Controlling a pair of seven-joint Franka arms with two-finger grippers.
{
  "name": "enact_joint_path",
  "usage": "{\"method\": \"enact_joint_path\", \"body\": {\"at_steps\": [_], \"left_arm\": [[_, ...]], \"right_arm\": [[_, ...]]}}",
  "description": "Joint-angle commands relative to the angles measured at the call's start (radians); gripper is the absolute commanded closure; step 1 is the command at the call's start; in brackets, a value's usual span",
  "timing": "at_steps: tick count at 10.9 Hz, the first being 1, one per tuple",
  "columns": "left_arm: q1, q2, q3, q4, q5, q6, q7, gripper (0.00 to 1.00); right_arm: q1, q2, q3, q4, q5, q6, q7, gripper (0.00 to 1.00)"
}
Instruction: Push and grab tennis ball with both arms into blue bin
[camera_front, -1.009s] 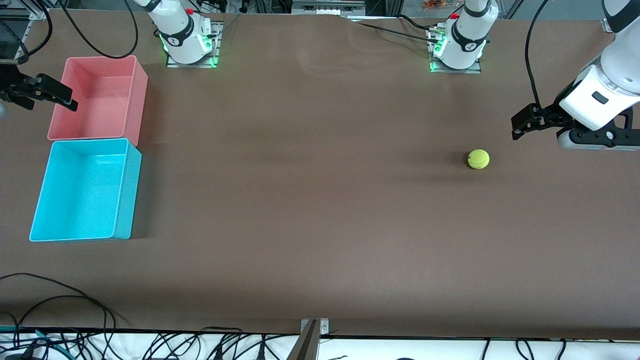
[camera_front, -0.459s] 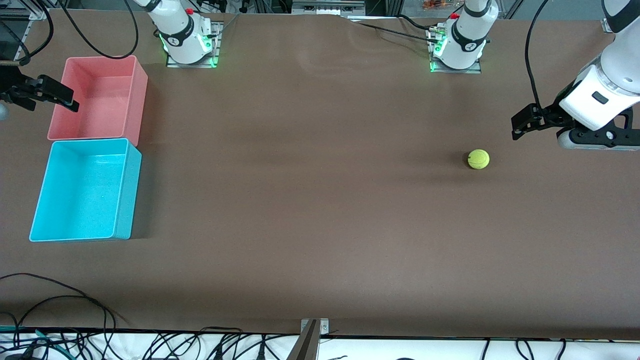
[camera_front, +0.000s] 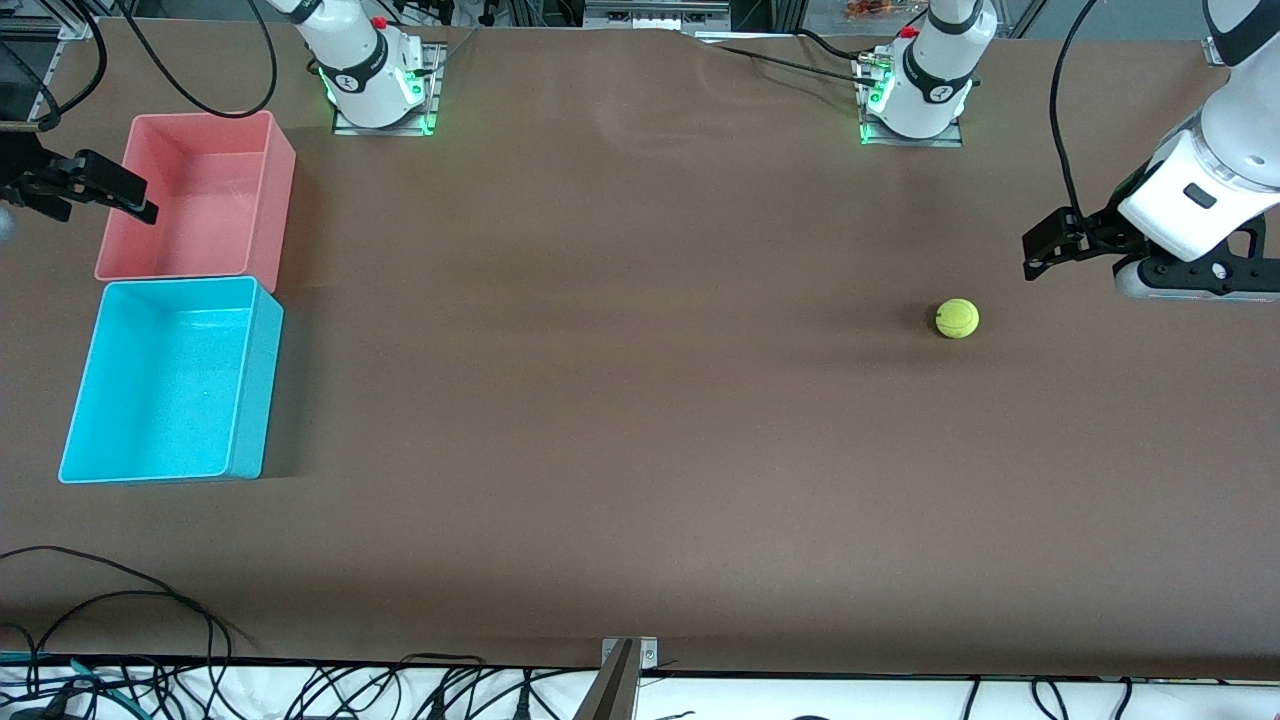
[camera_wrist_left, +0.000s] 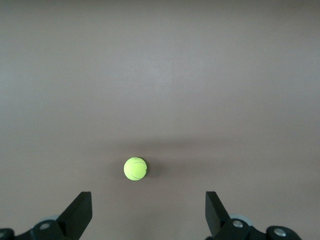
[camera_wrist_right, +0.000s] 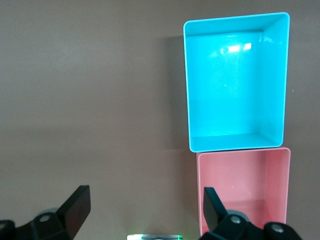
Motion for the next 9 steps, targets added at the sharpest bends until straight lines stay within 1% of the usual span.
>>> {"method": "enact_joint_path", "body": {"at_steps": [1, 2, 3, 4, 5, 6, 7, 8, 9], "left_arm": [[-0.005, -0.002, 0.002, -0.002, 0.012, 0.003, 0.014, 0.03], [-0.005, -0.002, -0.001, -0.001, 0.012, 0.003, 0.015, 0.24], [-0.002, -0.003, -0.010, -0.004, 0.012, -0.005, 0.017, 0.49], [-0.002, -0.006, -0.012, -0.015, 0.012, -0.011, 0.017, 0.79], [-0.003, -0.011, -0.016, -0.033, 0.012, -0.014, 0.017, 0.89], [0.003, -0.014, -0.036, -0.050, 0.017, -0.016, 0.029, 0.90], [0.009, -0.026, -0.040, -0.087, 0.019, -0.011, 0.079, 0.98], [0.015, -0.041, -0.040, -0.120, 0.023, -0.003, 0.168, 1.00], [0.032, -0.052, -0.036, -0.143, 0.025, -0.002, 0.273, 1.00]], "right_arm": [[-0.004, 0.005, -0.002, 0.015, 0.017, -0.010, 0.000, 0.00], [-0.004, 0.005, -0.001, 0.015, 0.017, -0.009, 0.000, 0.00], [-0.001, 0.006, -0.001, 0.015, 0.017, -0.010, 0.000, 0.00], [-0.001, 0.006, -0.001, 0.015, 0.017, -0.012, 0.000, 0.00], [-0.004, 0.005, -0.002, 0.016, 0.014, -0.016, -0.006, 0.00], [-0.004, 0.002, -0.010, 0.016, 0.015, -0.021, -0.009, 0.00], [-0.004, -0.001, -0.012, 0.016, 0.015, -0.024, -0.007, 0.00], [-0.004, -0.001, -0.009, 0.018, 0.012, -0.024, -0.003, 0.00], [-0.010, 0.006, -0.021, 0.016, 0.014, -0.022, -0.012, 0.00]]}}
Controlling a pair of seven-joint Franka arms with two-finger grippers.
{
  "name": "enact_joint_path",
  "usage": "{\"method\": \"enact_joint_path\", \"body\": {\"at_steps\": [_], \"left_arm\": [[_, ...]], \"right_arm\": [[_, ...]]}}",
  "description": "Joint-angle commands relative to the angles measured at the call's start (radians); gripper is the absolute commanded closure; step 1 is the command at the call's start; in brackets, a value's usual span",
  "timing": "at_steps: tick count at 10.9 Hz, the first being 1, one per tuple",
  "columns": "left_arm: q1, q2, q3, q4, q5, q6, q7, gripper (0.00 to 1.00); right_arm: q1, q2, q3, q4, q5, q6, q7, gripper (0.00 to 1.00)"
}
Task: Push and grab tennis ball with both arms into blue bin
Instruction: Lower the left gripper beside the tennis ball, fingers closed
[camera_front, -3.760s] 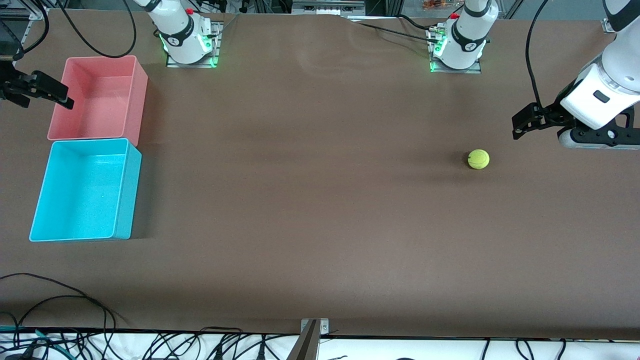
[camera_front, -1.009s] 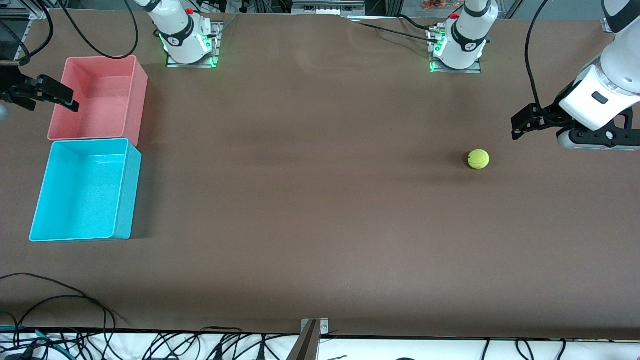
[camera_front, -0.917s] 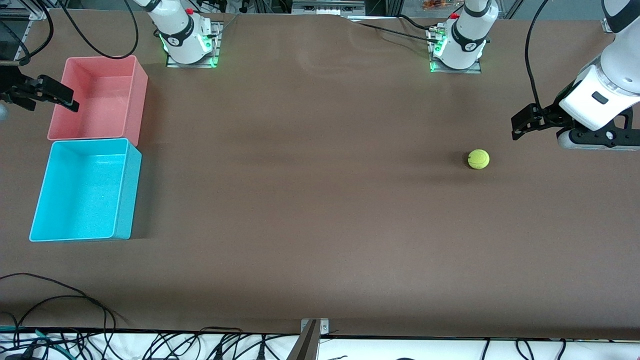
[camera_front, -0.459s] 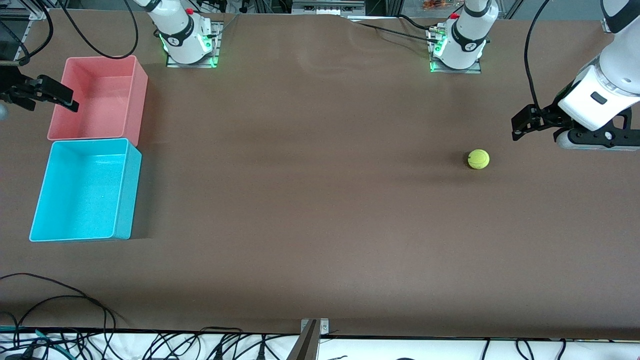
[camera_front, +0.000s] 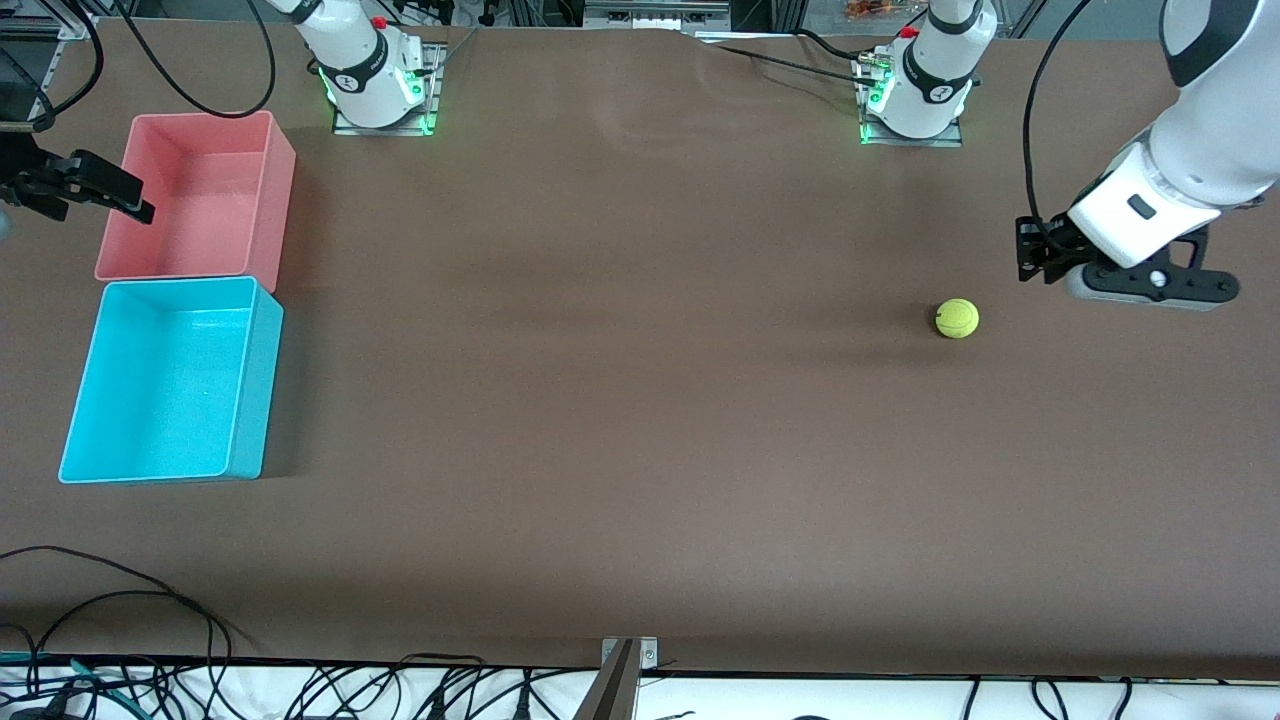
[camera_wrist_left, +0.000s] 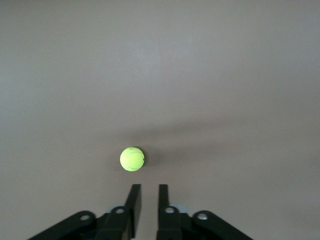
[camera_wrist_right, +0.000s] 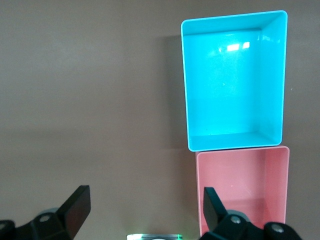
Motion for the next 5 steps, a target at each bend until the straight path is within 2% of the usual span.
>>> {"method": "enact_joint_path", "body": {"at_steps": [1, 5], "left_arm": [[0.064, -0.073, -0.007, -0.116, 0.025, 0.015, 0.285, 1.00], [0.163, -0.184, -0.007, -0.337, 0.025, 0.140, 0.798, 1.00]], "right_arm": [[-0.004, 0.009, -0.024, 0.010, 0.015, -0.023, -0.011, 0.00], [-0.006, 0.011, -0.027, 0.015, 0.017, -0.014, -0.007, 0.00]]}}
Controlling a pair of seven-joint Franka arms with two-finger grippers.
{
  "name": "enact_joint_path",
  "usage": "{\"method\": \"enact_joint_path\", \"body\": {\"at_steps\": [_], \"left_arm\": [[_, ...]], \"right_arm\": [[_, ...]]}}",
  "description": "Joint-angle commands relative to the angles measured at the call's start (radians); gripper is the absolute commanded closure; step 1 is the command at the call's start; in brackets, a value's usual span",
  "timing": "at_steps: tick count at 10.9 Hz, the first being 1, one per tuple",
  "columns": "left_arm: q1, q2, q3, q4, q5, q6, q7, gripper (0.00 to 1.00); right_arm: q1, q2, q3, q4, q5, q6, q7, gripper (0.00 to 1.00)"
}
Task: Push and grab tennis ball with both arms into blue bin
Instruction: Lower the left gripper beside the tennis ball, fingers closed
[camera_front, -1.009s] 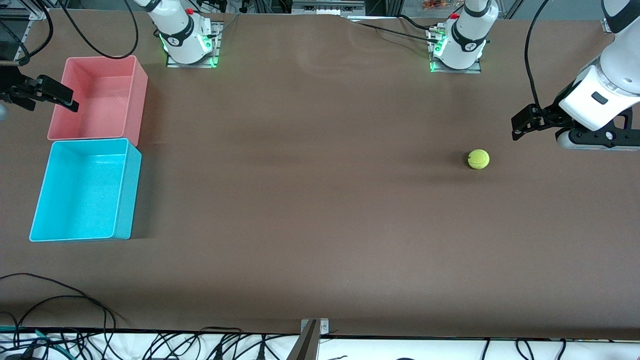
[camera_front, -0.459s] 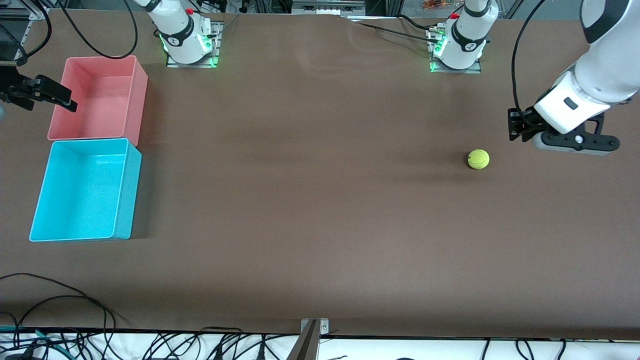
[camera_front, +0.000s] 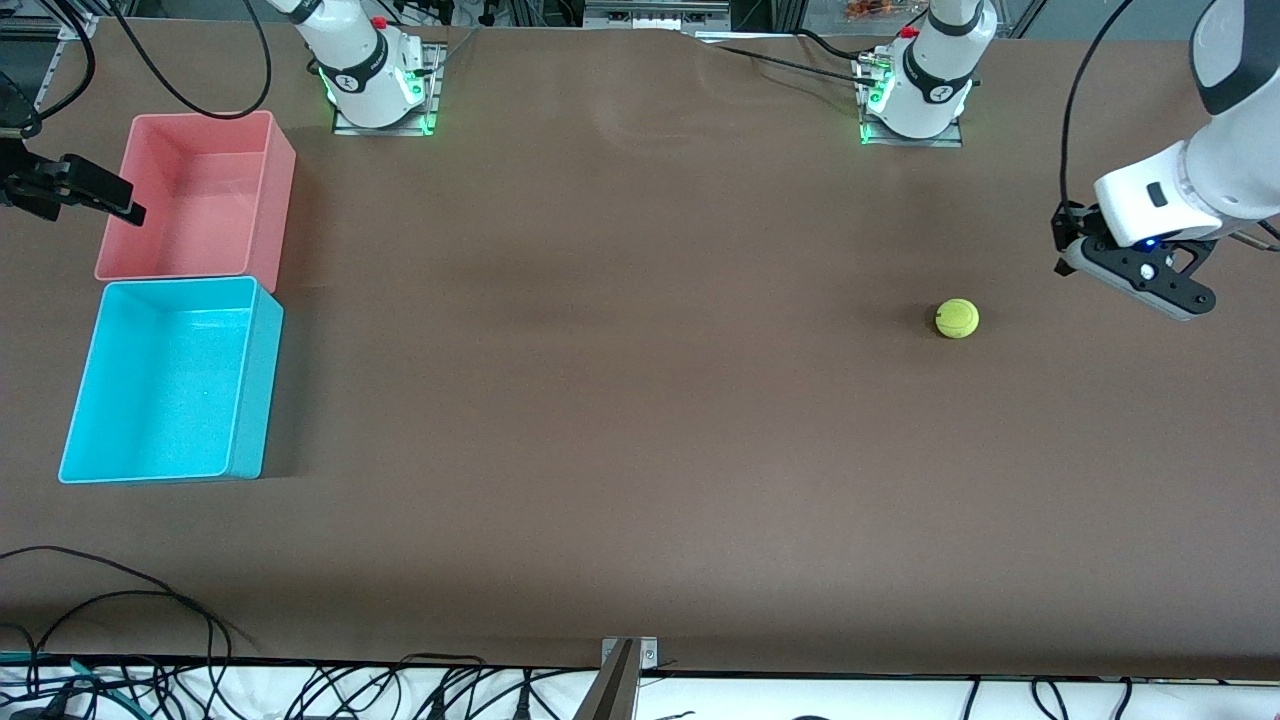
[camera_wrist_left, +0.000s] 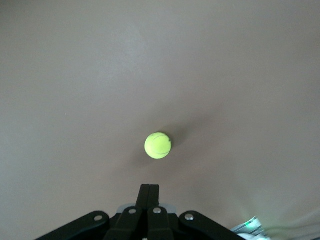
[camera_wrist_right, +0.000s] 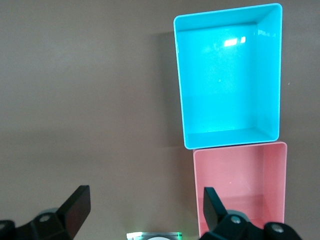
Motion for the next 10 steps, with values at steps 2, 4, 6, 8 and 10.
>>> {"method": "enact_joint_path", "body": {"at_steps": [2, 4, 6, 8, 10], "left_arm": [[0.079, -0.104, -0.007, -0.193, 0.021, 0.130, 0.576, 1.00], [0.140, -0.107, -0.009, -0.265, 0.010, 0.222, 0.863, 1.00], [0.171, -0.122, -0.009, -0.340, 0.009, 0.298, 1.060, 1.00], [0.195, -0.148, -0.011, -0.403, 0.009, 0.347, 1.127, 1.00], [0.197, -0.173, -0.011, -0.494, 0.010, 0.429, 1.137, 1.00]], "right_arm": [[-0.005, 0.006, -0.004, 0.011, 0.017, -0.008, -0.003, 0.00], [-0.005, 0.010, -0.004, 0.014, 0.017, -0.009, -0.004, 0.00], [-0.005, 0.010, -0.005, 0.014, 0.017, -0.008, -0.003, 0.00], [-0.005, 0.009, -0.005, 0.017, 0.017, -0.003, -0.003, 0.00], [-0.002, 0.010, -0.002, 0.015, 0.014, 0.017, -0.003, 0.00]]}}
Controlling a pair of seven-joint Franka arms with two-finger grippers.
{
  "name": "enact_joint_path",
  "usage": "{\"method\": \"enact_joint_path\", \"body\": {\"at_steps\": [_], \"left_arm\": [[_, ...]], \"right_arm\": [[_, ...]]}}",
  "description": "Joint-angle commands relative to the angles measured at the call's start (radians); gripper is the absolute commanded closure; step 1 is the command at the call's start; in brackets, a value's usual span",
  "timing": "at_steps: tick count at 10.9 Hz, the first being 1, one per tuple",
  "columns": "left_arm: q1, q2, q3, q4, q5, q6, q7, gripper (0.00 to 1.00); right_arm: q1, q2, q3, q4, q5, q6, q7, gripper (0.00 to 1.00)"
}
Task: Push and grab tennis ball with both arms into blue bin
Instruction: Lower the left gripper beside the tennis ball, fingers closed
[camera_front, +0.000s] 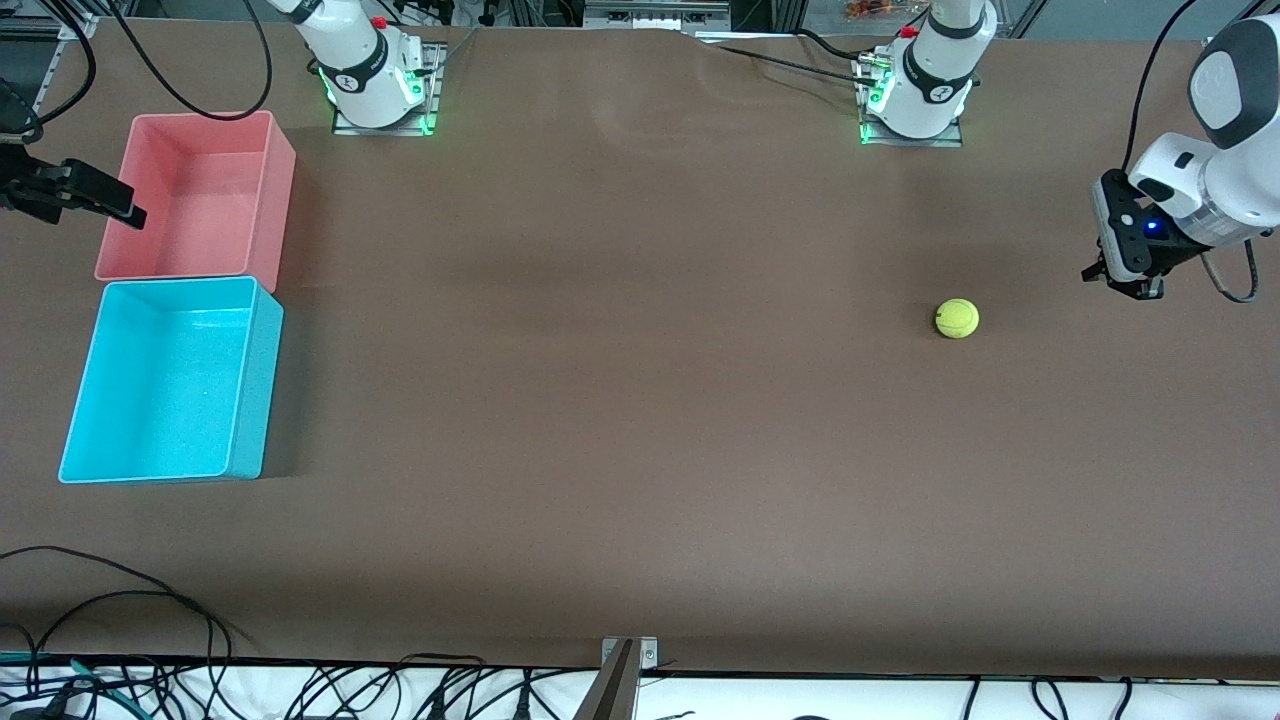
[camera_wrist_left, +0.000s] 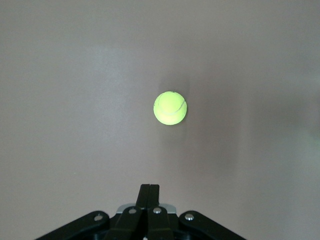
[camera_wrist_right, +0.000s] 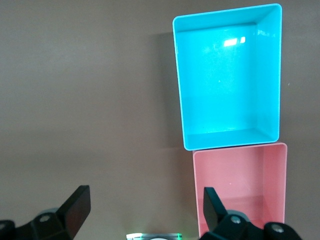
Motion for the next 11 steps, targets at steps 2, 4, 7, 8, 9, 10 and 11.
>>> {"method": "enact_joint_path", "body": {"at_steps": [2, 4, 7, 8, 9, 10, 11], "left_arm": [[0.018, -0.071, -0.009, -0.203, 0.010, 0.176, 0.037, 1.00], [0.030, -0.062, -0.009, -0.250, 0.023, 0.249, 0.037, 1.00], [0.040, -0.004, -0.011, -0.338, 0.023, 0.416, 0.040, 1.00], [0.053, 0.024, -0.011, -0.340, 0.023, 0.434, 0.040, 1.00], [0.055, 0.054, -0.011, -0.353, 0.023, 0.477, 0.040, 1.00], [0.055, 0.084, -0.011, -0.370, 0.023, 0.520, 0.040, 1.00], [0.061, 0.116, -0.011, -0.378, 0.023, 0.561, 0.042, 1.00]], "right_arm": [[-0.001, 0.003, 0.002, 0.015, 0.018, 0.006, -0.001, 0.00], [0.002, 0.003, 0.005, 0.012, 0.018, 0.003, -0.003, 0.00], [-0.001, 0.012, 0.005, 0.010, 0.018, 0.001, -0.007, 0.00], [0.002, 0.014, 0.005, 0.010, 0.018, 0.000, -0.007, 0.00], [0.005, 0.014, 0.010, 0.012, 0.018, 0.003, -0.001, 0.00], [0.006, 0.014, 0.010, 0.013, 0.018, 0.003, -0.001, 0.00], [0.008, 0.014, 0.010, 0.013, 0.018, 0.001, 0.000, 0.00]]}}
